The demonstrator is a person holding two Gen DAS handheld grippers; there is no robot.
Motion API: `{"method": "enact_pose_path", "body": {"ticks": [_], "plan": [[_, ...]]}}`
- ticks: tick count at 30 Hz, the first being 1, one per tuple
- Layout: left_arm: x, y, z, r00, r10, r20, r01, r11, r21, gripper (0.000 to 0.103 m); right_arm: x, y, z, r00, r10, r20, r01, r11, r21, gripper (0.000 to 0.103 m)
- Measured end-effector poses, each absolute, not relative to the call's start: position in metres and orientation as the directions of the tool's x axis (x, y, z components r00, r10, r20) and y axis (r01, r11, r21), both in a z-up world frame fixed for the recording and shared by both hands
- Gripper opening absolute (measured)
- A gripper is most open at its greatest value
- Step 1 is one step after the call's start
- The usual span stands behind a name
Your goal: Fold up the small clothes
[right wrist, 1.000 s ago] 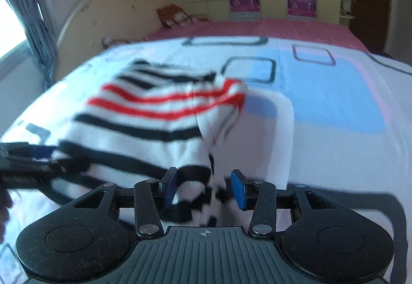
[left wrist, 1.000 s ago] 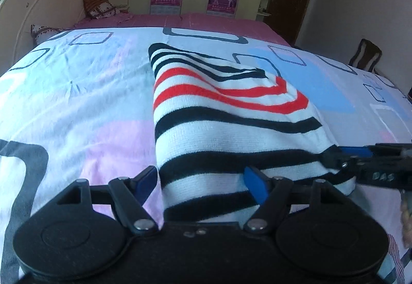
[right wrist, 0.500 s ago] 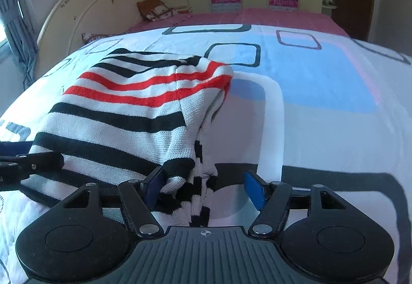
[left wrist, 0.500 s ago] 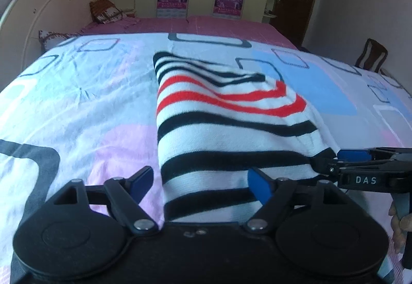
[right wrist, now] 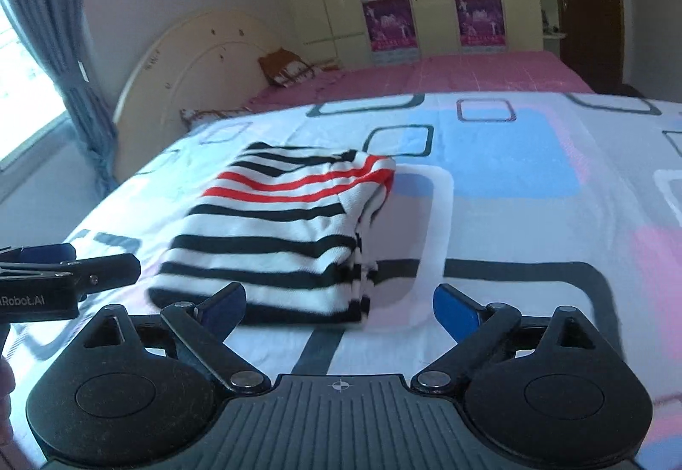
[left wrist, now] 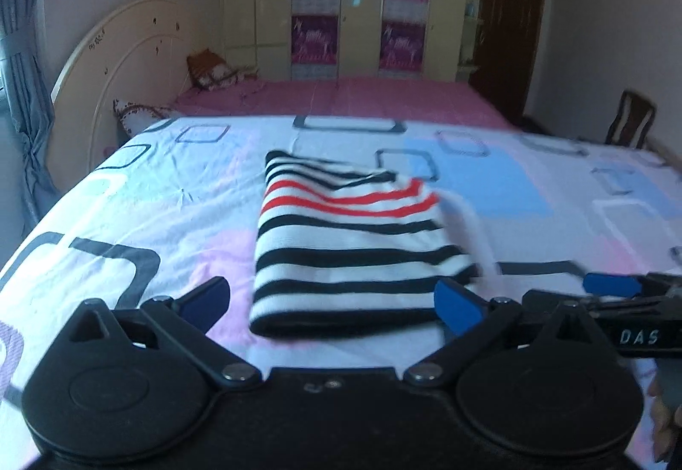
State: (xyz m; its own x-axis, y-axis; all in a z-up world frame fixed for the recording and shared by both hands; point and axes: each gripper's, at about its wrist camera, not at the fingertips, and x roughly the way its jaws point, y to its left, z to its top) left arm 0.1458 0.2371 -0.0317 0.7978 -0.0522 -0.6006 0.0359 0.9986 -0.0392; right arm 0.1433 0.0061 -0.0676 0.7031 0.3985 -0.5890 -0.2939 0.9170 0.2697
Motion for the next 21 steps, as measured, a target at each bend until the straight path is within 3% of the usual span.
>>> {"method": "enact_pose_path", "body": {"ticks": [2,8,13,21], "plan": [[0.125,0.236,-0.023,0.807,-0.079,-0.586,0.045,0.996,-0.072,0.102,0.121,0.001,-0.056,0.707,0.404,-0.58,-0.306,0.915,0.264,0.103],[0.072,0.227,-0.001,0.821,-0.066,-0.567,0.039,0.998,-0.059,0.102,0.049,-0.011,-0.013,0.75,0.373,-0.546,-0.303,0.928,0.218,0.103],[0.038,0.219,0.019,0.844,-0.035,-0.535,0.026,0.999,-0.024,0.103,0.006,-0.018,0.022,0.825,0.328,-0.461,-0.274,0.945,0.18,0.103],[0.016,0.216,0.033,0.854,0.022,-0.52,-0.037,0.999,-0.019,0.103,-0.026,-0.011,0.041,0.872,0.269,-0.409,-0.244,0.963,0.113,0.103]]}}
